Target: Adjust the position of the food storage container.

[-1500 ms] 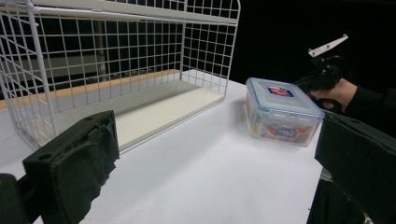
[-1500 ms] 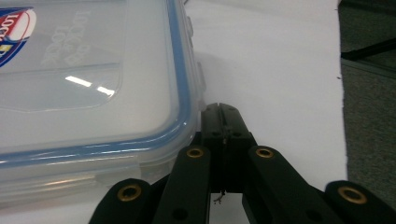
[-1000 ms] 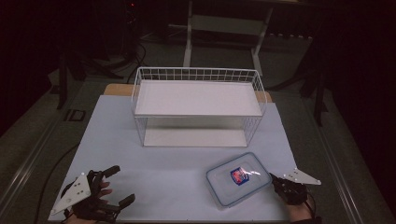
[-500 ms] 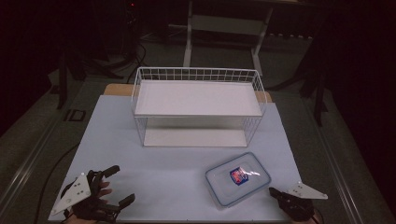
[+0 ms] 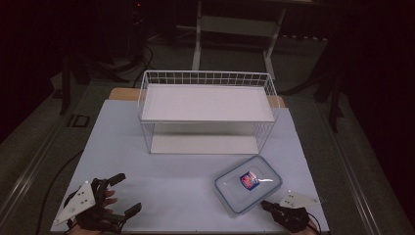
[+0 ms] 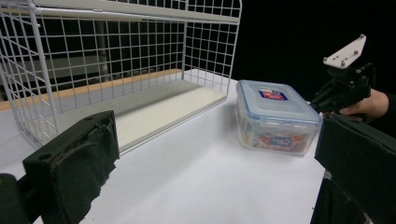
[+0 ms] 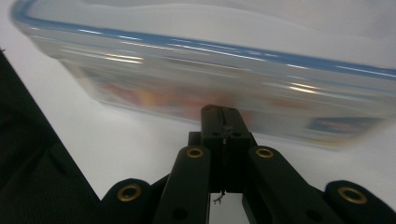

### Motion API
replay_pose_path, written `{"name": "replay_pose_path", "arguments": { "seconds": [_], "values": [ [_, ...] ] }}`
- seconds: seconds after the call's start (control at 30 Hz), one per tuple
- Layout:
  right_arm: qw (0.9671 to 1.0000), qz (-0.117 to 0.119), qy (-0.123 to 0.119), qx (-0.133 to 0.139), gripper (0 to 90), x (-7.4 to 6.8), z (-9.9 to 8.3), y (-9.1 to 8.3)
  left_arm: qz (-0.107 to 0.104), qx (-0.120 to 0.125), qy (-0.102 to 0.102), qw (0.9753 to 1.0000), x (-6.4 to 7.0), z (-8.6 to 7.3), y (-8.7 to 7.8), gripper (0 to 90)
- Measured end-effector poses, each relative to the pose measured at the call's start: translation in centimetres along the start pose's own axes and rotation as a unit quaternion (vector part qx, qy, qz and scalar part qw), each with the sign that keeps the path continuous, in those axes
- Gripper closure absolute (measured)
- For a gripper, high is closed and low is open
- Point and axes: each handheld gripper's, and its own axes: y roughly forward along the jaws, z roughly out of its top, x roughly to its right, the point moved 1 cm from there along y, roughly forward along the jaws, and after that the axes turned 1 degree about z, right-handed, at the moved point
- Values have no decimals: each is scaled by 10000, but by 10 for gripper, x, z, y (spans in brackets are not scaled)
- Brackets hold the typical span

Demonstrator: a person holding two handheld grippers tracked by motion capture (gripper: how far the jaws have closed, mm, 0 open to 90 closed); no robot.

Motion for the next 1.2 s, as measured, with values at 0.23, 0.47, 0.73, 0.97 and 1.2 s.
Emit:
{"name": "replay_pose_path", "arguments": {
  "seconds": [0.23,0.47,0.73,0.97,1.2],
  "values": [
    [9990,268,-366,-55,900,-12,16,16,15,12,0,10000,0,0,-1,0],
    [9958,577,-694,-171,900,-24,28,40,12,8,15,10000,0,0,-1,0],
    [9963,396,-754,-146,900,-12,22,32,22,28,10,10000,0,1,-2,0],
    [9994,-300,-143,-85,900,34,1,9,20,20,21,10000,0,1,-2,0],
    [9964,-823,203,58,900,67,-2,-1,22,9,15,10000,0,0,-1,0]
  ]
}}
